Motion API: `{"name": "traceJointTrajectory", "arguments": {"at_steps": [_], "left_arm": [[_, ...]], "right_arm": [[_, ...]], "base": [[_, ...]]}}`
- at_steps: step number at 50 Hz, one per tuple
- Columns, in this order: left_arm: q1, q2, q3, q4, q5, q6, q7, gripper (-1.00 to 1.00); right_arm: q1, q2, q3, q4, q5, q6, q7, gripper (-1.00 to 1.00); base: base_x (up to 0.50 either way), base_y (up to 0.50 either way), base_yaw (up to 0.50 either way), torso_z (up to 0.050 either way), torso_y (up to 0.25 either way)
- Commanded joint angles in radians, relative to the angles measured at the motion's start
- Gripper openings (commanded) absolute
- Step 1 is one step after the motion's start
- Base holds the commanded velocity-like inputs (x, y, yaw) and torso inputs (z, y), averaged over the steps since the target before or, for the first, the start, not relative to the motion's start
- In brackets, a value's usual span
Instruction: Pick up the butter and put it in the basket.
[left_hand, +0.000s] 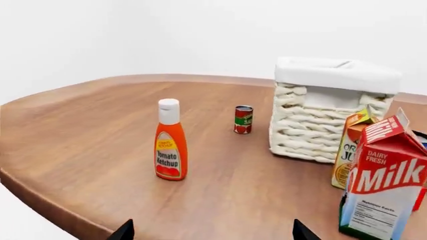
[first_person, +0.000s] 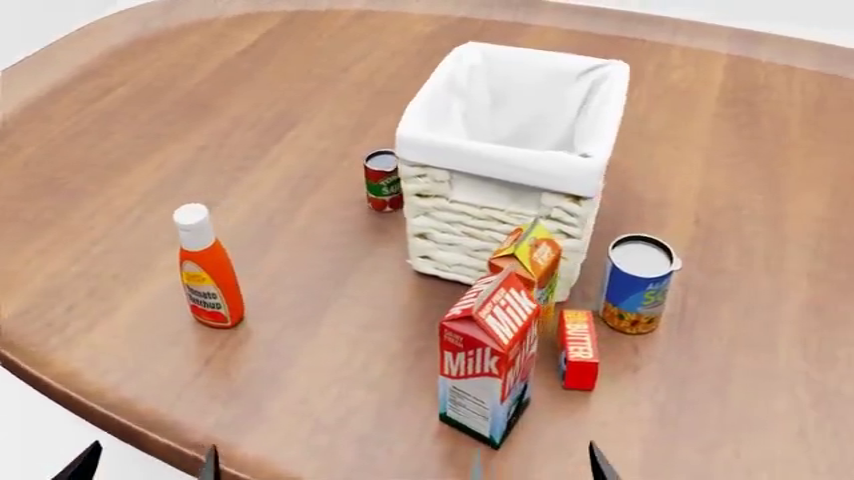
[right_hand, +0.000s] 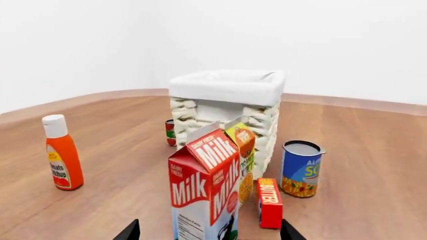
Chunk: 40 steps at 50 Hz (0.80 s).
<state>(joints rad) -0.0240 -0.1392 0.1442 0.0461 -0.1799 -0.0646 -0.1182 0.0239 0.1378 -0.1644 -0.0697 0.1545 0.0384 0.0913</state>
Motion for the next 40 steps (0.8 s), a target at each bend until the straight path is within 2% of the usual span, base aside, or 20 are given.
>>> {"name": "traceJointTrajectory", "arguments": {"at_steps": [1, 22, 26, 29, 33, 34, 35, 36, 40], "left_arm": [[-0.001, -0.008, 0.007, 0.005, -0.011, -0.002, -0.009, 1.0], [-0.008, -0.019, 0.019, 0.004, -0.025, -0.002, -0.023, 1.0], [-0.08, -0.036, -0.012, 0.09, -0.062, -0.119, -0.052, 1.0], [-0.253, -0.064, -0.131, 0.206, -0.221, -0.378, -0.115, 1.0], [-0.317, -0.081, -0.183, 0.193, -0.246, -0.405, -0.138, 1.0], [-0.317, -0.123, -0.244, 0.311, -0.287, -0.477, -0.178, 1.0], [-0.314, -0.128, -0.247, 0.331, -0.294, -0.492, -0.184, 1.0], [-0.301, -0.141, -0.23, 0.326, -0.275, -0.436, -0.14, 1.0], [-0.298, -0.142, -0.229, 0.332, -0.279, -0.438, -0.143, 1.0]], "right_arm": [[-0.002, 0.009, -0.009, -0.014, 0.007, 0.006, 0.012, 1.0], [-0.003, 0.023, -0.02, -0.033, 0.001, 0.016, 0.047, 1.0], [-0.011, 0.024, -0.014, -0.046, 0.019, 0.004, 0.046, 1.0], [-0.01, 0.031, -0.031, -0.058, 0.002, 0.014, 0.047, 1.0], [-0.014, 0.037, -0.034, -0.063, -0.003, 0.031, 0.056, 1.0], [-0.047, 0.044, -0.028, -0.098, -0.002, 0.032, 0.066, 1.0], [-0.049, 0.046, -0.028, -0.101, -0.002, 0.032, 0.067, 1.0], [-0.057, 0.049, -0.045, -0.151, -0.032, 0.083, 0.089, 1.0], [-0.054, 0.05, -0.048, -0.151, -0.039, 0.088, 0.1, 1.0]], "base": [[0.2, -0.46, 0.0, 0.0, 0.0], [0.19, -0.44, 0.0, 0.0, 0.0], [0.0, 0.0, 0.0, 0.0, 0.0], [0.09, 0.03, 0.0, 0.0, 0.0], [0.47, 0.17, 0.0, 0.0, 0.0], [0.47, 0.17, 0.0, 0.0, 0.0], [0.47, 0.17, 0.0, 0.0, 0.0], [0.47, 0.17, 0.0, 0.0, 0.0], [0.32, 0.11, 0.0, 0.0, 0.0]]}}
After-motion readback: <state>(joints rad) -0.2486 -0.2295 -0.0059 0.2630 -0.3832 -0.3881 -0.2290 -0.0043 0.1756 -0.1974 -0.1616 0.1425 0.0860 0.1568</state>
